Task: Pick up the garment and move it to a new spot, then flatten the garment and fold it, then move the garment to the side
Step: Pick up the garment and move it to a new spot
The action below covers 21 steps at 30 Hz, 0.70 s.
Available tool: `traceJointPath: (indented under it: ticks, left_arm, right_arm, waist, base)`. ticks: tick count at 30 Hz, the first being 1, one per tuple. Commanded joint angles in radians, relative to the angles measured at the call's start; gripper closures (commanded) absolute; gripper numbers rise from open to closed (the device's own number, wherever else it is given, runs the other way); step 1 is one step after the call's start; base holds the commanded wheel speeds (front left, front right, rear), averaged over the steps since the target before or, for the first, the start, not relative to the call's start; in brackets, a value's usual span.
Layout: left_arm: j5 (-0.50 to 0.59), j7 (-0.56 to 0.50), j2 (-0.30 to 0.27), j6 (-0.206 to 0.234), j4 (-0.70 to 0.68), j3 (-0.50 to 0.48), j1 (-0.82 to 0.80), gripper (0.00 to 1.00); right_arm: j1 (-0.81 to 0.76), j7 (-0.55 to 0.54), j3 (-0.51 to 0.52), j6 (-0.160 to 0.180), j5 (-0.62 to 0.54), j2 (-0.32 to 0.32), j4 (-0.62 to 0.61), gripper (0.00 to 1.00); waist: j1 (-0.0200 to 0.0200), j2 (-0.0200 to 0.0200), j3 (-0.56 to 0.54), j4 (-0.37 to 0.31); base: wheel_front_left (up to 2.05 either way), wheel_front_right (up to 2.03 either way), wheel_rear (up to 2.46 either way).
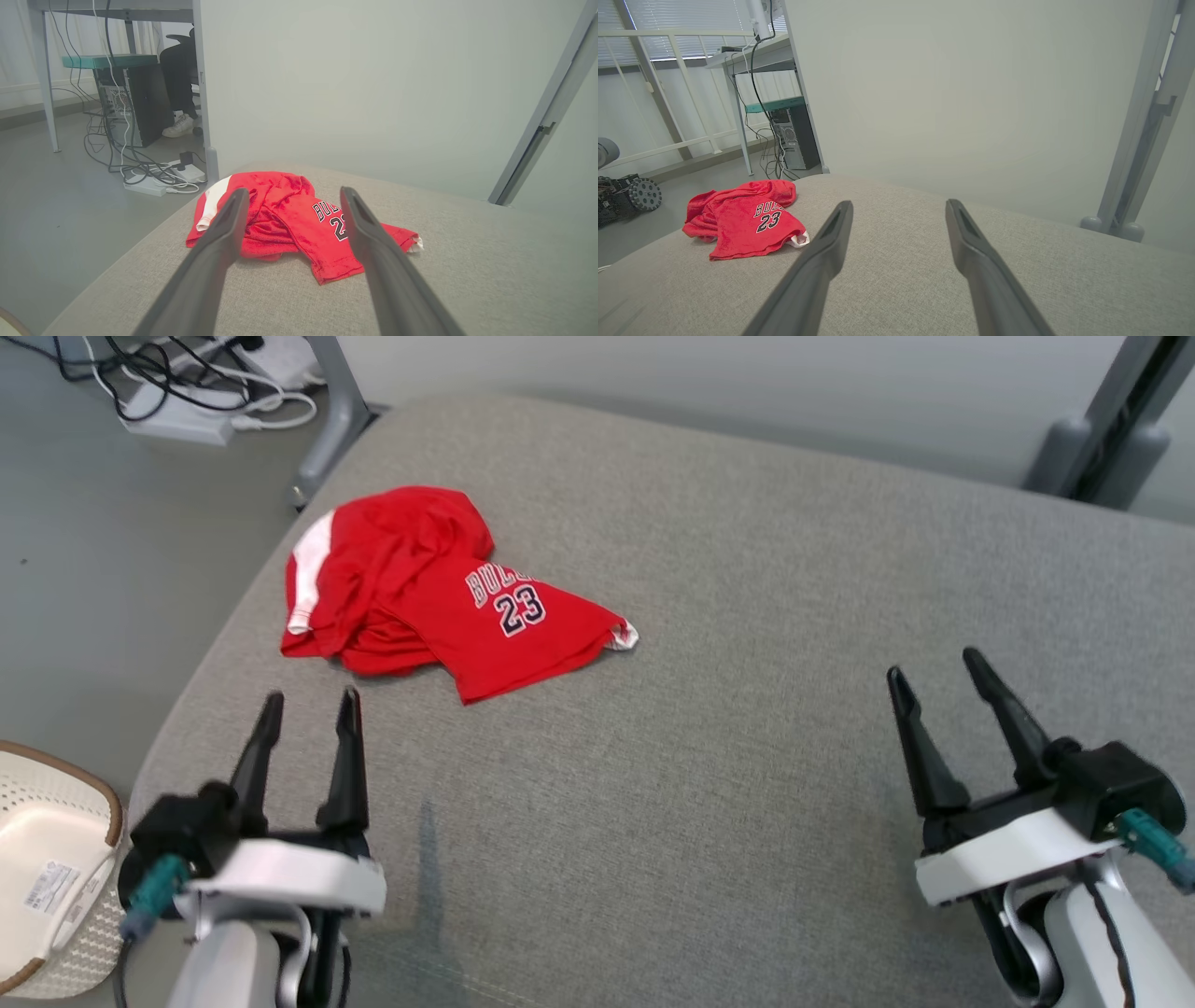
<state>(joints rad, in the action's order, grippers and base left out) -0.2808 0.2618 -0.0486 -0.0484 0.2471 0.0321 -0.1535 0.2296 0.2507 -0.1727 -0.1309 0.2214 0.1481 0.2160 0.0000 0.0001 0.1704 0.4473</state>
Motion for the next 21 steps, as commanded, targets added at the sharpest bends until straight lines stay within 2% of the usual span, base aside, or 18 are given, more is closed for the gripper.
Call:
traceJointPath:
  ticks: [1,6,10,21]
  left_arm:
    - [-0.011,0.003,-0.005,-0.015,0.046,-0.019,-0.067,0.0]
    - [-0.035,-0.033,-0.037,-0.035,0.223,-0.033,-0.255,0.0]
    - [-0.027,-0.092,-0.074,-0.018,0.348,-0.036,-0.392,0.0]
    - [-0.102,-0.208,-0.142,-0.013,0.645,-0.095,-0.622,0.0]
  right_arm:
    - [0.025,-0.018,0.008,0.0,-0.014,0.015,-0.03,0.0]
    - [0.059,-0.063,0.011,0.0,-0.031,0.045,-0.118,0.0]
    - [0.071,-0.091,0.019,0.0,-0.043,0.06,-0.177,0.0]
    - [0.084,-0.111,0.018,0.0,-0.05,0.071,-0.235,0.0]
  waist:
    - [0.0,-0.0001,0.082,-0.037]
    - [0.0,-0.0001,0.18,-0.062]
    - [0.0,-0.0001,0.236,-0.077]
    - [0.0,-0.0001,0.299,-0.122]
  base:
    - [0.0,0.0,0.0]
    - [0.0,0.0,0.0]
    - [0.0,0.0,0.0]
    - [0.0,0.0,0.0]
